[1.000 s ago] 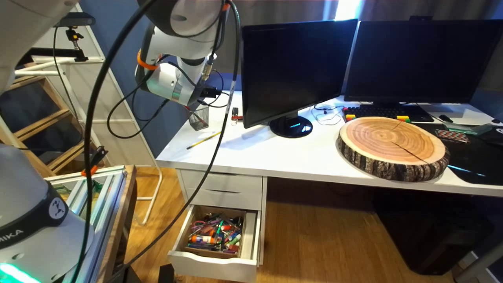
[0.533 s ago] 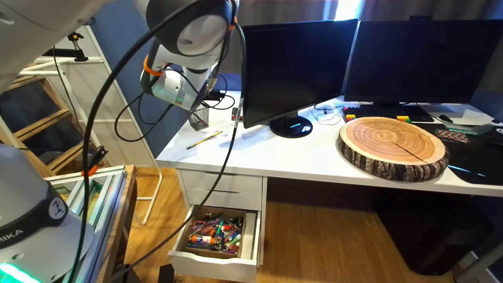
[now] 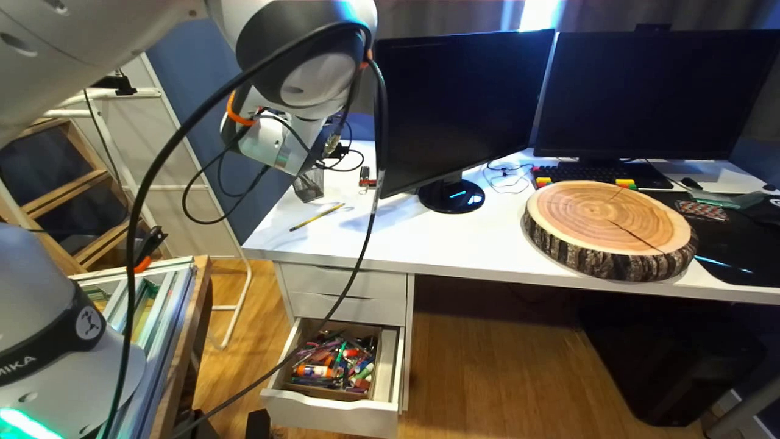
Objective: Put the pen inside the container
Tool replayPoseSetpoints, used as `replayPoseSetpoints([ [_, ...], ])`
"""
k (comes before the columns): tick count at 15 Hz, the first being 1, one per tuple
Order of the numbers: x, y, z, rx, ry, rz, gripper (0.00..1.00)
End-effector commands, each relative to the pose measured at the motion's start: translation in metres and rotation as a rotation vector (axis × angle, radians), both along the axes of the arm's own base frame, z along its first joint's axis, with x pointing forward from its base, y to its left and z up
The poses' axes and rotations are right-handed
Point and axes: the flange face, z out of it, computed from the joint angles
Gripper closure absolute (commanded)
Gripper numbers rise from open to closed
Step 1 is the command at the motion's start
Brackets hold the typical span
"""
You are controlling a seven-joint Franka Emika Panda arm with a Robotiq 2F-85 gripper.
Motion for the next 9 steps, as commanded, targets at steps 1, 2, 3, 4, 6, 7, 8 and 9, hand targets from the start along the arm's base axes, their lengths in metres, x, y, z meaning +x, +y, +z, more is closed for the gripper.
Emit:
replayPoseSetpoints([
  [1,0.003,-0.001,0.006,0.026,-0.023,0.005,0.15],
  [2,0.004,-0.001,0.009,0.012,-0.015,0.002,0.08],
  [3,0.005,-0.002,0.013,-0.008,-0.004,-0.006,0.01],
  [4,0.006,-0.001,0.02,-0.037,0.003,-0.022,0.0],
  [6,0.009,0.0,0.031,-0.091,0.023,-0.05,0.0],
  [7,0.011,0.001,0.04,-0.134,0.05,-0.077,0.0],
  [8,0.012,0.002,0.046,-0.174,0.072,-0.095,0.0],
  [9,0.013,0.004,0.052,-0.21,0.089,-0.107,0.0],
])
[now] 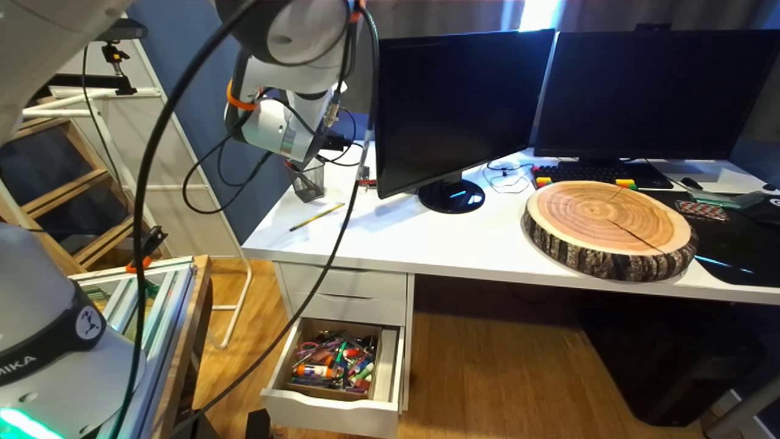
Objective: Put the pen inside the container
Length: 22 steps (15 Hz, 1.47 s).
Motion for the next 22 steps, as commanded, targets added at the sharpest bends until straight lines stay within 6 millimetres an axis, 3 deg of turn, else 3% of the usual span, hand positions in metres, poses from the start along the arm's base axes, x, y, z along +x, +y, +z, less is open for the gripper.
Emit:
replayPoseSetpoints([
  [1,-0.001,0.005,0.034,-0.17,0.063,-0.063,0.0],
  [10,-0.022,0.024,0.089,-0.565,0.238,-0.131,0.0],
  [17,-0.035,0.014,0.122,-0.886,0.312,-0.183,0.0],
  [22,-0.039,0.013,0.136,-1.001,0.291,-0.188,0.0],
])
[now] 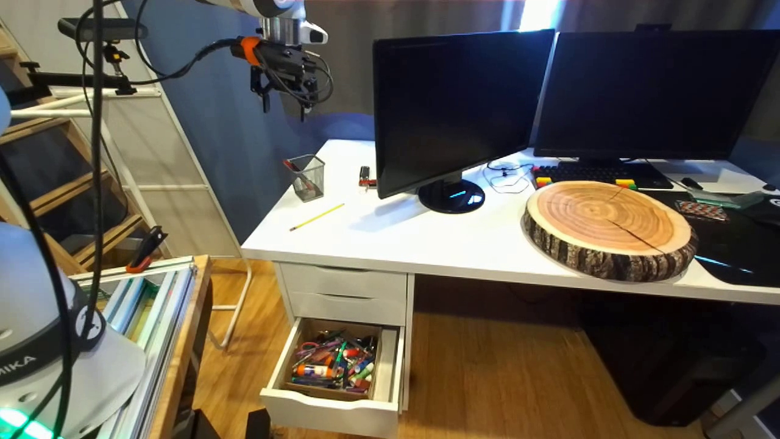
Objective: Put the pen inside the container
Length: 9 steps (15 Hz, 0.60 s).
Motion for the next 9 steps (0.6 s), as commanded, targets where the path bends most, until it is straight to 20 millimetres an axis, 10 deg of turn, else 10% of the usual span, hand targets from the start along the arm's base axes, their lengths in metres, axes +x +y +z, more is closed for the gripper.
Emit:
replayPoseSetpoints([
  [1,-0.003,0.002,0.019,-0.054,-0.017,-0.015,0.0],
  [9,0.003,0.009,0.024,-0.044,-0.062,0.003,0.0],
])
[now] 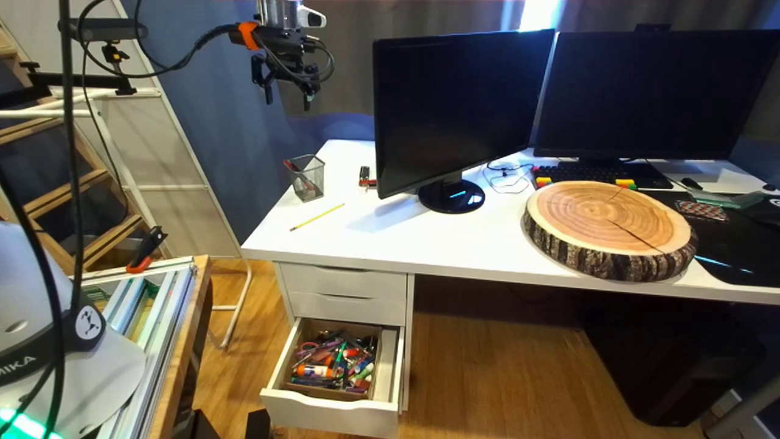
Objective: Put the pen inside the container
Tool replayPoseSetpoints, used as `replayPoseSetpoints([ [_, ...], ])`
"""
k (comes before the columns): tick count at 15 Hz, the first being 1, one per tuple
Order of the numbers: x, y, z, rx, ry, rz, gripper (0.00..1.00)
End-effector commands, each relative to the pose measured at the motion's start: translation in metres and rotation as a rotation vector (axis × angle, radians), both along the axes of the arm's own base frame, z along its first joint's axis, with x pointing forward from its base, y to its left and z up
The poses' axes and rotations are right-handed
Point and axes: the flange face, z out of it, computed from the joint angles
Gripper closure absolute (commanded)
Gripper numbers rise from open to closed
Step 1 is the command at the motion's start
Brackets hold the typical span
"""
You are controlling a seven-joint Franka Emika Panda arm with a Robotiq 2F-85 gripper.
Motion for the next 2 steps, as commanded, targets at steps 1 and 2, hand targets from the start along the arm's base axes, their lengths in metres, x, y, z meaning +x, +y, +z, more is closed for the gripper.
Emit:
replayPoseSetpoints([
  [1,0.0014,0.0012,0.0007,0.0,-0.003,-0.001,0.0],
  [2,0.0018,0.001,-0.0005,-0.003,-0.003,-0.002,0.0],
])
